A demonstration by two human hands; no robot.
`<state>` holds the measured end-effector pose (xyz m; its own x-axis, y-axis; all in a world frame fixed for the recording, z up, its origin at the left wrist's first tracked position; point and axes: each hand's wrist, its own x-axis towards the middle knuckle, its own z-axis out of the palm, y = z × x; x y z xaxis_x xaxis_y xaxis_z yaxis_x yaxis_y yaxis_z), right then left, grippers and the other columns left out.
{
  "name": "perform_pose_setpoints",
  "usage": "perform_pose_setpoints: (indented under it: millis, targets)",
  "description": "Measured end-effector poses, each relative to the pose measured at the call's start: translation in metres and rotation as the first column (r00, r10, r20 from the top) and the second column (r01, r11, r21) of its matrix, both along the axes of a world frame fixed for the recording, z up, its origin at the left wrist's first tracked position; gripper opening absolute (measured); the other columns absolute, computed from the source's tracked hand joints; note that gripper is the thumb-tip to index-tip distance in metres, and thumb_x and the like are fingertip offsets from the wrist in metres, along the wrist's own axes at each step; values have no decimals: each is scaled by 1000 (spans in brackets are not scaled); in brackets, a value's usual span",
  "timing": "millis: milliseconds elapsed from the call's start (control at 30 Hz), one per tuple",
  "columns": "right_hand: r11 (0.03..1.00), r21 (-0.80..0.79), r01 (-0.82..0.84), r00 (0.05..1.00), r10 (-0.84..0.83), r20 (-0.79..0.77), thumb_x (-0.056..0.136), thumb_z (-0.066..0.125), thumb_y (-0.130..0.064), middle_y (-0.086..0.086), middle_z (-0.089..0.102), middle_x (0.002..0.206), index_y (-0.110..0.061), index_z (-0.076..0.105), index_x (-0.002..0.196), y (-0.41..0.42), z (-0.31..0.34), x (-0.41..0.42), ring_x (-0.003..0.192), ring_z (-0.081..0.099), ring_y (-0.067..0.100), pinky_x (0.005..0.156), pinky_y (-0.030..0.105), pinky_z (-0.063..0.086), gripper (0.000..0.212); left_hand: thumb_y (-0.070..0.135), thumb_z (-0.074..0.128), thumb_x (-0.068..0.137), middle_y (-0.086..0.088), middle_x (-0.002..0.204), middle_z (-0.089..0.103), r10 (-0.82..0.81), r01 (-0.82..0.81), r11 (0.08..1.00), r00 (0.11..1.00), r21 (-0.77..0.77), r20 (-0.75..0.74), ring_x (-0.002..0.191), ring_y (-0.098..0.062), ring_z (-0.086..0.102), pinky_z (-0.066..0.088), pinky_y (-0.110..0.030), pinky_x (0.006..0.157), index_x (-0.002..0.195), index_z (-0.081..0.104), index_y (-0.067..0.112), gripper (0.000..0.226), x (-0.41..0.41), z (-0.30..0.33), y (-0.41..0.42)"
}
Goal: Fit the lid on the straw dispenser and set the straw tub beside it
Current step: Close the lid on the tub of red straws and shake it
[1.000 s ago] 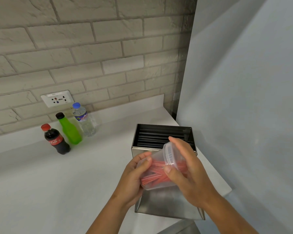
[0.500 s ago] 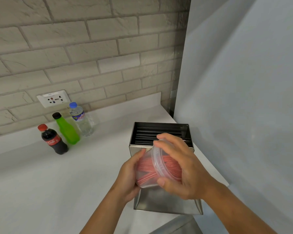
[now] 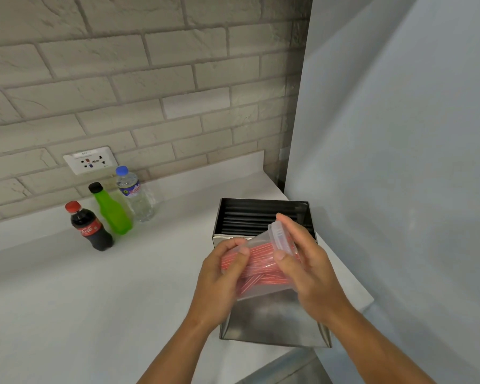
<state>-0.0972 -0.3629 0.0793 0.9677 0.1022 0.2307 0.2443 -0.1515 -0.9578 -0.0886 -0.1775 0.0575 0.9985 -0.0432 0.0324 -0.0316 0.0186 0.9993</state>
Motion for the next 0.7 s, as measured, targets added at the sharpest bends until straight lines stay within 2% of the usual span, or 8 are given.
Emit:
perform_pose_setpoints:
  millis: [67, 167, 267, 333, 400, 500, 600, 700]
  targets:
    - [995, -69, -73, 994, 78, 74, 89, 65, -39, -5, 52, 151, -25, 48, 151, -9, 1, -2, 142, 50, 23, 111, 57, 47, 66, 59, 52, 97, -2, 114, 79, -158, 159, 986, 987, 48, -35, 108, -24, 75, 60, -30, 88, 119, 77, 29, 44, 2, 8, 10]
    - [979, -157, -130, 972, 157, 174, 92, 65, -34, 1, 48, 156, -19, 48, 152, -12, 2, -3, 148, 44, 25, 115, 46, 45, 65, 64, 38, 104, -11, 118, 78, -295, 300, 954, 944, 9, -147, 111, -32, 75, 57, -48, 99, 126, 75, 25, 59, -1, 19, 15]
    - [980, -166, -111, 962, 148, 229, 94, 62, -35, 3, 49, 157, -16, 49, 152, -8, 3, -1, 148, 43, 25, 116, 40, 43, 62, 69, 38, 100, -7, 95, 82, -201, 211, 972, 975, 107, -90, 89, -23, 79, 62, -32, 82, 107, 82, 28, 61, -5, 22, 5]
    - [980, -173, -95, 961, 136, 242, 95, 60, -35, 2, 50, 155, -18, 50, 151, -5, 3, -2, 147, 45, 24, 116, 35, 43, 59, 67, 45, 97, -5, 78, 78, -94, 96, 988, 995, 123, -17, 71, -18, 75, 58, -24, 67, 88, 83, 24, 58, -8, 20, 0]
    - [984, -161, -77, 967, 113, 228, 95, 58, -36, -3, 51, 154, -24, 50, 150, -2, 4, -5, 147, 45, 20, 115, 29, 42, 57, 62, 50, 96, -1, 68, 73, -29, 26, 993, 999, 113, 23, 62, -12, 69, 53, -21, 60, 77, 81, 24, 53, -11, 18, -2]
    - [992, -121, -38, 981, 60, 185, 94, 58, -38, -10, 55, 150, -27, 53, 148, 4, 4, -9, 144, 49, 15, 113, 27, 44, 55, 58, 54, 95, 0, 66, 73, 9, -12, 993, 1000, 121, 28, 60, -9, 68, 52, -20, 58, 74, 81, 25, 47, -13, 16, -3]
    - [997, -77, -19, 991, 29, 131, 92, 59, -41, -10, 58, 147, -26, 55, 147, 11, 3, -13, 140, 53, 14, 112, 36, 48, 57, 59, 55, 94, 0, 69, 76, 21, -22, 993, 1000, 119, 5, 63, -10, 72, 54, -22, 60, 76, 82, 28, 44, -14, 13, -3]
    - [997, -71, -26, 989, 36, 142, 91, 61, -41, -8, 58, 148, -26, 55, 145, 9, 4, -12, 140, 53, 14, 113, 41, 48, 57, 65, 57, 90, -3, 80, 79, 15, -12, 998, 999, 62, -45, 74, -17, 76, 59, -28, 66, 88, 83, 27, 46, -16, 12, -3]
